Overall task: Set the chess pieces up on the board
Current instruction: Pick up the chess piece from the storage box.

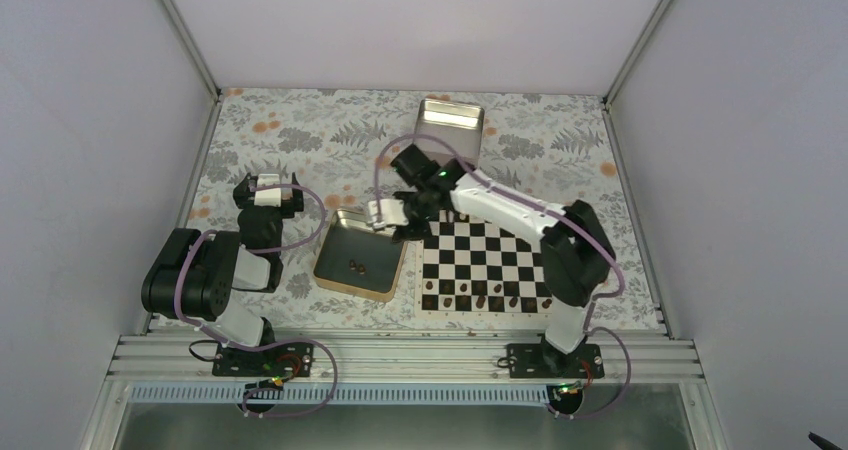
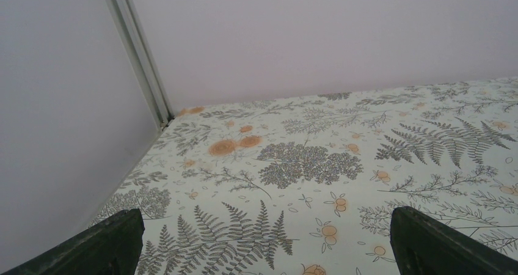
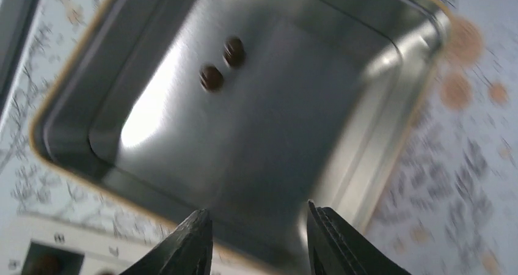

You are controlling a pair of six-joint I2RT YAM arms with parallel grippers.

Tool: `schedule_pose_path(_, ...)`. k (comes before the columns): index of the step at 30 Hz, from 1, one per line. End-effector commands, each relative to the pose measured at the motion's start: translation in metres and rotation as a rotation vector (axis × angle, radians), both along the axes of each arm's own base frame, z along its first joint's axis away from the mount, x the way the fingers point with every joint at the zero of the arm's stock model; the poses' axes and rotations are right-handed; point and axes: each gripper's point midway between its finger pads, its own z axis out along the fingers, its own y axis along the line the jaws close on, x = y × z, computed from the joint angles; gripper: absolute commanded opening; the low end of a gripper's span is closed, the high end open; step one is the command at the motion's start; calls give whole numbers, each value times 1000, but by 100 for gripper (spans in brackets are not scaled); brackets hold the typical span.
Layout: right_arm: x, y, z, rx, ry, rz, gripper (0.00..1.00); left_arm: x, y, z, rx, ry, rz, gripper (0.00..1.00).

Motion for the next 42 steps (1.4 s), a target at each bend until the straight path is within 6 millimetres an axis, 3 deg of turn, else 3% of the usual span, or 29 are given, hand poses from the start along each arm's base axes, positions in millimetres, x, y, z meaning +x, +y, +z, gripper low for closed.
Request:
schedule_pose_path(1,-26,44,-5,37,49,65,42,1,-3,9,-6,-41,-11,100)
schedule_pose_path(7,-56,65,-42,-8,77,122,41,1,-2,9,-5,-40,-10,100)
schedule_pose_path(13,-70,81,-50,12,109,127,41,1,-3,10,-5,-42,-12,100)
schedule_pose_path(16,-78,84,-64,-22,105,138,41,1,-2,10,-6,-42,-10,100)
schedule_pose_path(29,-69,82,-99,-98,50,93,39,1,-2,10,-6,-43,-11,100)
schedule_pose_path(31,-69,81,-98,-98,49,98,39,1,-2,10,-6,-43,-11,100)
schedule_pose_path(36,-75,87,-69,-23,52,126,39,1,-2,10,-5,-44,-10,100)
schedule_pose_path(42,-68,86,-59,-23,12,107,39,1,-2,10,-6,-42,-11,100)
